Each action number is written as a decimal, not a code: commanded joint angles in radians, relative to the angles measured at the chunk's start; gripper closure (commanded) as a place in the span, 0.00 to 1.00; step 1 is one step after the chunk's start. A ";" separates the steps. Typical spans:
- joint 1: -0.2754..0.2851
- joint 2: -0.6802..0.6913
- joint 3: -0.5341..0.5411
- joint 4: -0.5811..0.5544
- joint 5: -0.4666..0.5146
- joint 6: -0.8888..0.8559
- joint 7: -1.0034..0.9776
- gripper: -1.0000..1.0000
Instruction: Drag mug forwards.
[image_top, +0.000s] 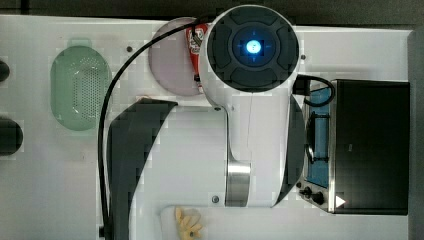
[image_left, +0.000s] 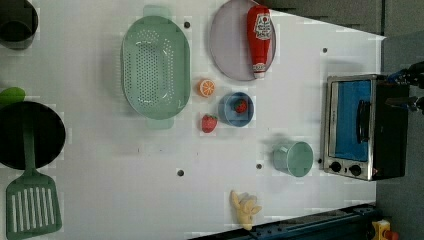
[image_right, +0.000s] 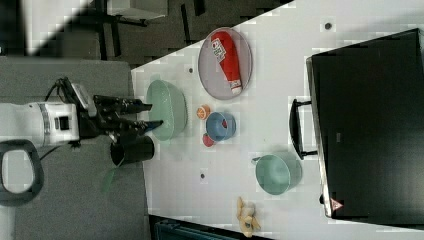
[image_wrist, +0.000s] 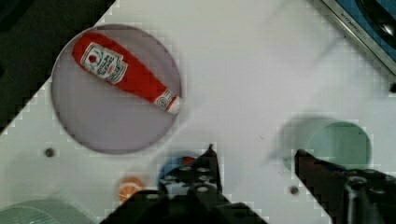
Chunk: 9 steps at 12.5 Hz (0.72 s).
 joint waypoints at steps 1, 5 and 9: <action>-0.004 -0.424 -0.025 -0.240 -0.008 -0.172 0.133 0.20; -0.007 -0.389 -0.043 -0.269 -0.008 -0.163 0.148 0.00; -0.025 -0.277 -0.100 -0.350 -0.008 -0.094 0.161 0.00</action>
